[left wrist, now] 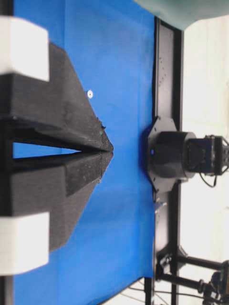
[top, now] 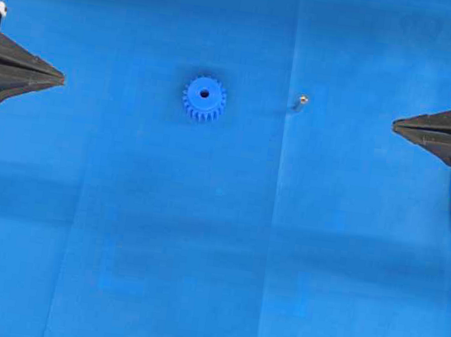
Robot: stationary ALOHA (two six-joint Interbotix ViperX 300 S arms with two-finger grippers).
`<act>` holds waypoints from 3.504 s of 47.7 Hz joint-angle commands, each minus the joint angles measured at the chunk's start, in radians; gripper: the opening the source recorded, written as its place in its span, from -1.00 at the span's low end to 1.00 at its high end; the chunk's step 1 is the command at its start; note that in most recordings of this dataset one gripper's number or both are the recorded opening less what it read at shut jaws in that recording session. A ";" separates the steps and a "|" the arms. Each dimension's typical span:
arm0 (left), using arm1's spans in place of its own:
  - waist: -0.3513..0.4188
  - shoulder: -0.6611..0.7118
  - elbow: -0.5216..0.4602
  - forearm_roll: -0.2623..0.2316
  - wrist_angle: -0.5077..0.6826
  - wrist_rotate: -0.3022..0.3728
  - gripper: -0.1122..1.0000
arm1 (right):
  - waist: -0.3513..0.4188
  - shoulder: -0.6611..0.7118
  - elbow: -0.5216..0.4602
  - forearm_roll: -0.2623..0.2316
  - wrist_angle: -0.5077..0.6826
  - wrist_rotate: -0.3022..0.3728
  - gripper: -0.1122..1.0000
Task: Insert the shaft placed at a random location into the center hole of the small gear at another random location.
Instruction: 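Move the right gripper left and lower it around the silver shaft, then close the right gripper on the silver shaft and lift it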
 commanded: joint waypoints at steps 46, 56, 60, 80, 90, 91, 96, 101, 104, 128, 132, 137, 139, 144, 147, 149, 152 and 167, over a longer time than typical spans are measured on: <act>-0.011 -0.037 0.006 -0.002 -0.005 -0.021 -0.79 | -0.209 0.624 -0.066 0.057 -0.238 0.002 0.70; -0.011 -0.038 0.012 -0.002 -0.005 -0.021 -0.79 | -0.233 0.772 -0.083 0.097 -0.299 0.002 0.60; -0.011 -0.038 0.017 -0.002 -0.005 -0.021 -0.79 | -0.238 0.821 -0.084 0.112 -0.316 0.002 0.60; -0.011 -0.037 0.021 -0.002 0.000 -0.023 -0.79 | -0.238 0.980 -0.100 0.155 -0.380 0.003 0.58; -0.012 -0.038 0.025 -0.002 0.002 -0.023 -0.79 | -0.233 0.986 -0.097 0.156 -0.380 0.003 0.44; -0.011 -0.038 0.025 -0.002 0.002 -0.023 -0.79 | -0.233 0.986 -0.097 0.155 -0.380 0.003 0.40; -0.011 -0.038 0.025 -0.002 0.002 -0.023 -0.79 | -0.224 0.986 -0.097 0.152 -0.382 0.002 0.09; -0.011 -0.038 0.025 -0.003 0.002 -0.023 -0.79 | -0.221 0.986 -0.097 0.149 -0.382 0.002 -0.35; -0.012 -0.038 0.025 -0.002 0.002 -0.023 -0.80 | -0.221 0.986 -0.097 0.149 -0.382 0.002 -0.55; -0.011 -0.041 0.023 -0.002 0.003 -0.023 -0.79 | -0.221 0.882 -0.101 0.149 -0.310 -0.005 -0.73; -0.011 -0.043 0.023 -0.002 0.002 -0.023 -0.79 | -0.221 0.828 -0.107 0.149 -0.268 -0.006 -0.73; -0.011 -0.046 0.023 -0.002 0.002 -0.023 -0.79 | -0.221 0.756 -0.121 0.149 -0.201 -0.014 -0.73; -0.011 -0.044 0.025 -0.002 0.002 -0.023 -0.79 | -0.221 0.733 -0.127 0.149 -0.175 -0.020 -0.73; -0.011 -0.044 0.025 -0.002 0.002 -0.023 -0.79 | -0.221 0.693 -0.149 0.149 -0.117 -0.037 -0.73; -0.012 -0.046 0.025 -0.003 0.003 -0.023 -0.80 | -0.221 0.689 -0.156 0.149 -0.097 -0.041 -0.73; -0.012 -0.044 0.025 -0.002 0.006 -0.023 -0.79 | -0.221 0.689 -0.163 0.149 -0.086 -0.041 -0.73; -0.011 -0.046 0.025 -0.002 0.009 -0.025 -0.79 | -0.221 0.693 -0.166 0.149 -0.080 -0.041 -0.73; -0.011 -0.044 0.025 -0.002 0.012 -0.025 -0.79 | -0.219 0.713 -0.183 0.150 -0.080 -0.040 -0.73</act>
